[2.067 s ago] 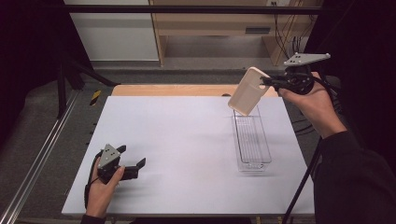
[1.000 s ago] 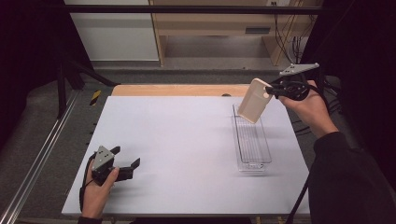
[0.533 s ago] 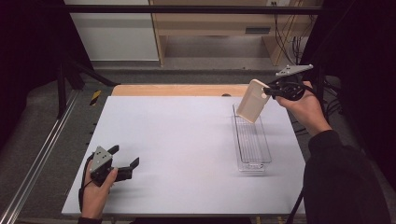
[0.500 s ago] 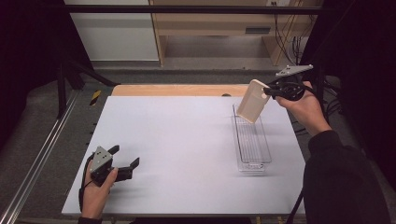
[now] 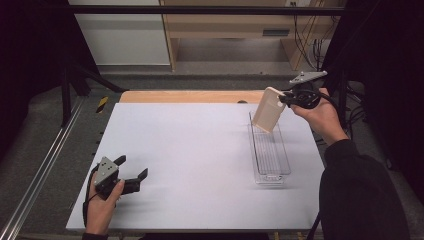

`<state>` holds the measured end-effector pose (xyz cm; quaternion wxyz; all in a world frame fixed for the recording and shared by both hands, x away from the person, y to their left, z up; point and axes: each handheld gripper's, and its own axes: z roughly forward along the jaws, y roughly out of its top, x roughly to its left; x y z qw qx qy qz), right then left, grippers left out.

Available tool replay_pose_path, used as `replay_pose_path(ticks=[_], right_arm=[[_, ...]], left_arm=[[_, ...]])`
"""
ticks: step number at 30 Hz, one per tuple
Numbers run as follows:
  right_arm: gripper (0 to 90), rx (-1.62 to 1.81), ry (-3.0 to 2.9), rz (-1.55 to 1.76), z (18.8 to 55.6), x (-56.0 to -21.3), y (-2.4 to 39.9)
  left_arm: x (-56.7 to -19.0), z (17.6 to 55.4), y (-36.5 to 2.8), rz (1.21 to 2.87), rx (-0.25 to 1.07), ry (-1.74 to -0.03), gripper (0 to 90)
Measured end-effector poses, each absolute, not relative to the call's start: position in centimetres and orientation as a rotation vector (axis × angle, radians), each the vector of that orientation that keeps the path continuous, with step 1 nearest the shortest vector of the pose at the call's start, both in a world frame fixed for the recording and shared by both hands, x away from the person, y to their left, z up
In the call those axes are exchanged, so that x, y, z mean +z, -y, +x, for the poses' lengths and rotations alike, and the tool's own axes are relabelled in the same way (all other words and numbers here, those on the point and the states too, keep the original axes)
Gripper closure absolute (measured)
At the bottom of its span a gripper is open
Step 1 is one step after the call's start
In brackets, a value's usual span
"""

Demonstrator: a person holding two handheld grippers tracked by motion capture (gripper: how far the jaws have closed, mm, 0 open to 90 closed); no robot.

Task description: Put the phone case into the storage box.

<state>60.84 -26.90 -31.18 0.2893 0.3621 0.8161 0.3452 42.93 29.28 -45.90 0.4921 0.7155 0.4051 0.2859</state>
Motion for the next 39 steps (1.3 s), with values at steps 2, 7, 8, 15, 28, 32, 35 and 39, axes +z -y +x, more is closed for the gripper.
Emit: replay_pose_path(ticks=[2,7,8,15,28,32,35,39], right_arm=[[79.2,0.918,-2.179,0.968,61.0,-31.3,26.6],[79.1,0.906,-2.184,0.956,61.4,-31.7,26.0],[79.1,0.905,-2.184,0.959,61.4,-31.7,25.9],[79.1,0.883,-2.176,0.965,61.7,-32.2,25.4],[79.1,0.866,-2.156,0.956,61.9,-32.3,24.6],[79.1,0.850,-2.161,0.947,62.0,-32.5,24.3],[79.0,0.845,-2.161,0.945,62.1,-32.6,24.2],[79.0,0.838,-2.164,0.949,62.4,-32.8,24.3]], left_arm=[[-45.9,43.0,-29.4,1.732,0.692,-0.989,5.6],[-45.9,43.0,-29.3,1.734,0.691,-0.983,5.6],[-45.9,43.0,-29.4,1.734,0.689,-0.984,5.6],[-45.8,43.1,-29.7,1.703,0.669,-0.994,5.6],[-45.6,42.9,-30.0,1.695,0.675,-0.997,5.6],[-45.7,43.0,-30.0,1.702,0.675,-0.995,5.6],[-45.7,43.0,-30.0,1.704,0.674,-0.994,5.6],[-45.8,43.1,-30.2,1.706,0.676,-0.999,5.6]])
